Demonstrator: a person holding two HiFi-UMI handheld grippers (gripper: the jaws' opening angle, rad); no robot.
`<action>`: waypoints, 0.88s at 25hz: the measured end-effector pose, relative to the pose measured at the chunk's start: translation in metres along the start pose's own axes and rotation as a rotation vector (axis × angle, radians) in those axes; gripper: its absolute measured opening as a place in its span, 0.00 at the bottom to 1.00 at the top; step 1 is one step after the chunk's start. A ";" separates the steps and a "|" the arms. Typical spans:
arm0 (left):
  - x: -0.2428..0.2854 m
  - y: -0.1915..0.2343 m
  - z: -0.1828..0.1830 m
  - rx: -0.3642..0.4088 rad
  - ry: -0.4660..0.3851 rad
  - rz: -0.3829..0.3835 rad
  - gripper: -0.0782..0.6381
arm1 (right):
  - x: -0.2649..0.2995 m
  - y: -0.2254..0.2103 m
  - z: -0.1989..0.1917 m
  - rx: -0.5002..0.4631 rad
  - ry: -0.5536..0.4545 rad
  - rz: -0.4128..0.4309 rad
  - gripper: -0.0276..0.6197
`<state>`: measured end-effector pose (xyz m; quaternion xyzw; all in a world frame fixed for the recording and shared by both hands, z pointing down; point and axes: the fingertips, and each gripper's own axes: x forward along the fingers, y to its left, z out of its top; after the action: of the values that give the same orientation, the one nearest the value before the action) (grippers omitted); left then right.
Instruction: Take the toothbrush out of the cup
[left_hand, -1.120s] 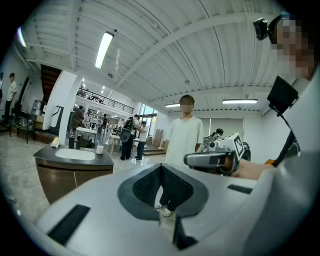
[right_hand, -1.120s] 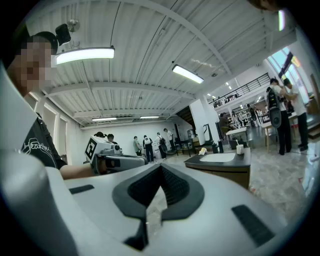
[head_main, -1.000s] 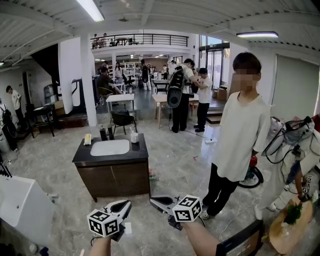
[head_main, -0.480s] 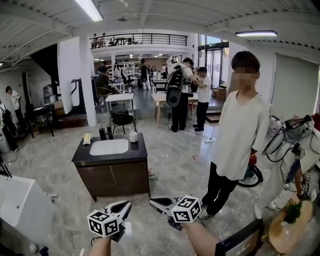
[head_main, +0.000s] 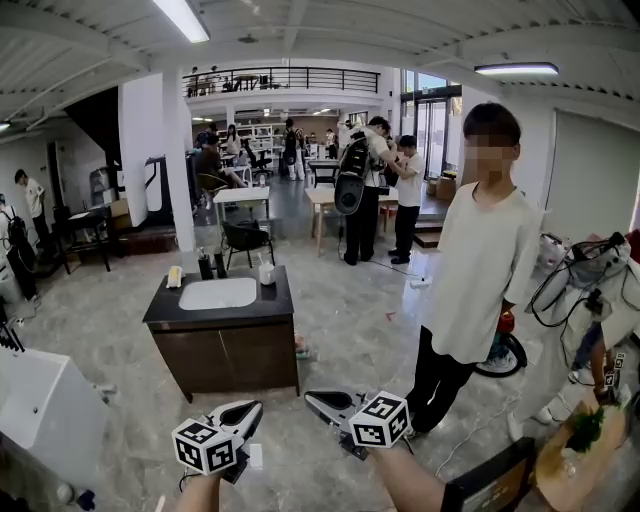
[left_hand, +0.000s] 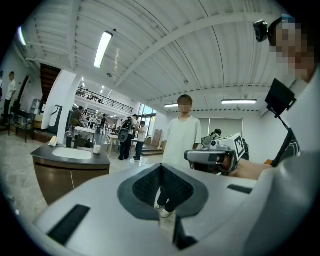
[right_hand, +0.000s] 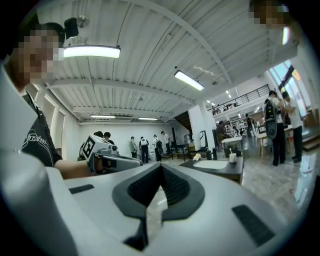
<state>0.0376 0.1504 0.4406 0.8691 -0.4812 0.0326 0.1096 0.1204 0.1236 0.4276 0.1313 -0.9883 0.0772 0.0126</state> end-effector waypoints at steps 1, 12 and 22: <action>0.001 0.000 0.003 0.007 -0.005 0.001 0.11 | -0.001 -0.001 0.006 -0.013 -0.010 -0.006 0.04; 0.023 0.037 -0.014 -0.013 -0.004 -0.008 0.11 | 0.019 -0.040 -0.023 0.063 -0.023 -0.023 0.04; 0.055 0.126 -0.031 -0.066 -0.001 -0.015 0.11 | 0.091 -0.095 -0.048 0.085 0.022 -0.027 0.04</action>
<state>-0.0382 0.0470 0.4995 0.8687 -0.4754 0.0153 0.1381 0.0580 0.0167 0.4931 0.1439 -0.9820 0.1205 0.0190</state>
